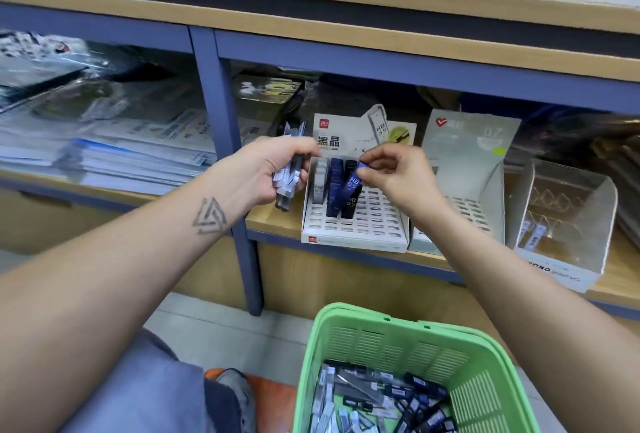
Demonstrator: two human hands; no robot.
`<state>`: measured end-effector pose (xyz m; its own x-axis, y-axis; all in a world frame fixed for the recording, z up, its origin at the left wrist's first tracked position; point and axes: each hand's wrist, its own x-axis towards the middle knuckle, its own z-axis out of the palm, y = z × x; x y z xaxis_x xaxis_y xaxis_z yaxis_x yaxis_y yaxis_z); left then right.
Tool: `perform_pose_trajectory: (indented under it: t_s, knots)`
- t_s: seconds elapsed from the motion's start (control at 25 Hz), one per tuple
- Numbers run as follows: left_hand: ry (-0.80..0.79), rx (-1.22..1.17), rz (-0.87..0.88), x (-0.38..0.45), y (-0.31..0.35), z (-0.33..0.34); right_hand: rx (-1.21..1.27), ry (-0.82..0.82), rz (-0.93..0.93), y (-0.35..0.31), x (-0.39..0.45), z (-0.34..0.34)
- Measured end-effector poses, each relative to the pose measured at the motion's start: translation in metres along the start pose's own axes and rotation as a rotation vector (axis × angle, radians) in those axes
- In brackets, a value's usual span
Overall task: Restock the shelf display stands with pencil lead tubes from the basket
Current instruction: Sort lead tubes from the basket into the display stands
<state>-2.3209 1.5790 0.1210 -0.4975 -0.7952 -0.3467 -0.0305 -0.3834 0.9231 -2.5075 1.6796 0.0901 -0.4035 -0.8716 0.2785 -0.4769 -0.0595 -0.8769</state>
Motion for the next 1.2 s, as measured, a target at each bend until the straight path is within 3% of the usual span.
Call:
perform_pose_trajectory:
  t_s: [0.2,0.68,0.96,1.2]
  knots:
    - [-0.024,-0.017,0.01,-0.005,0.003,-0.001,-0.304,-0.026,-0.107,0.001,0.003,0.021]
    - [-0.024,0.005,-0.011,-0.004,-0.004,-0.001,-0.416,-0.129,-0.171,0.0,-0.007,0.031]
    - [-0.018,0.016,-0.014,-0.001,-0.007,0.001,-0.603,-0.091,-0.28,0.007,-0.003,0.034]
    - [-0.036,0.07,-0.012,-0.001,-0.012,0.004,-0.54,-0.067,-0.233,-0.003,-0.009,0.03]
